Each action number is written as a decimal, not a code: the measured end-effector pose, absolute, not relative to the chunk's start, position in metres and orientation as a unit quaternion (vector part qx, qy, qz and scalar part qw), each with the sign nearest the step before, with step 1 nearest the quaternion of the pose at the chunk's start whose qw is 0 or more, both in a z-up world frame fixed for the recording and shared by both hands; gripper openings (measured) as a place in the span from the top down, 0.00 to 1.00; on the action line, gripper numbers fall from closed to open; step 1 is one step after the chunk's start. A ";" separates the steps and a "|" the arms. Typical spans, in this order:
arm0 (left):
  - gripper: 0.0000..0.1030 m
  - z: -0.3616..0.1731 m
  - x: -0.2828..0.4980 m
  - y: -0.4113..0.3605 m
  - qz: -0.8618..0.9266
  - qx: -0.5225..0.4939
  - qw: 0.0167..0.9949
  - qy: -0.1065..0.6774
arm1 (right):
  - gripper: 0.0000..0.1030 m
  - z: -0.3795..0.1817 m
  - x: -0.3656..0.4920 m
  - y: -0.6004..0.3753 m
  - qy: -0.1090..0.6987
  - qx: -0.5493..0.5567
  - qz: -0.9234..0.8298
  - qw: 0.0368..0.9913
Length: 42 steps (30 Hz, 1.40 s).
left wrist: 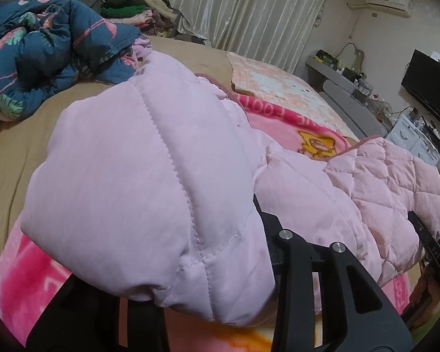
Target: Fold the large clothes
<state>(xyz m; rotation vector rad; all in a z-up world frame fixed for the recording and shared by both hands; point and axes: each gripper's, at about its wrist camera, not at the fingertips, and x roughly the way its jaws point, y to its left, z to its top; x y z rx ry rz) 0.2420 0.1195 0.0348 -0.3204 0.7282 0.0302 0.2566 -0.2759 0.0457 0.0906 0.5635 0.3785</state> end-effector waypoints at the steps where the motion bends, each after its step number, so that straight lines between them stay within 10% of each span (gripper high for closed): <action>1: 0.73 0.034 0.239 0.120 0.015 -0.156 0.921 0.355 | 0.72 0.047 0.254 -0.275 0.277 0.044 0.186 0.942; 42: 0.65 -0.027 0.136 0.140 0.024 -0.192 0.900 0.391 | 0.61 -0.032 0.166 -0.328 0.372 0.146 0.127 0.908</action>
